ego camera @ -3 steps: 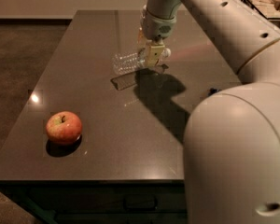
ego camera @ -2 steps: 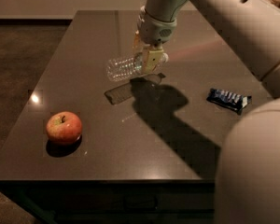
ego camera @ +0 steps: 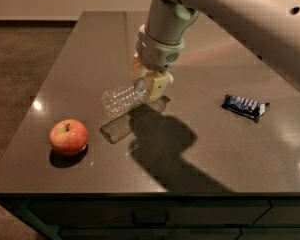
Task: Move water bottle near apple
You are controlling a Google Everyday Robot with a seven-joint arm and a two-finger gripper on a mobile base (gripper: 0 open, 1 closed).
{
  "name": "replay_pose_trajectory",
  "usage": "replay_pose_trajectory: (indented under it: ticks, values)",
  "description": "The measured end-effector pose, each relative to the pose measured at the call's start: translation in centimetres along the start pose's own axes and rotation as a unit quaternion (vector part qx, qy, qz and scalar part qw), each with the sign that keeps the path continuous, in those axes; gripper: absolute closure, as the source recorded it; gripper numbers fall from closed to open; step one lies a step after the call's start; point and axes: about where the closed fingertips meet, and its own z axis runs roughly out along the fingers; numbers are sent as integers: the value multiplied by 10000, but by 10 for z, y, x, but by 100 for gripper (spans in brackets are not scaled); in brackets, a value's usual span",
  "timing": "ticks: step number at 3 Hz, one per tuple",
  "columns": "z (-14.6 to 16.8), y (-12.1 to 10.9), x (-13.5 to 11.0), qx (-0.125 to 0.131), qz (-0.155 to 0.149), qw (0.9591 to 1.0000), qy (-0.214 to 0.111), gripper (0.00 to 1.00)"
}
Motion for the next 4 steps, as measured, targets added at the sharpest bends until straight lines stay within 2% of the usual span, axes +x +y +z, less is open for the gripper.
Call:
replay_pose_trajectory:
  ticks: [1,2,4]
  values:
    - [11,11,-20,-7,-228,9997,133,100]
    - [19,13,-34,39,-302,9993,229,85]
    - [33,9,-49,33,-259,9993,271,38]
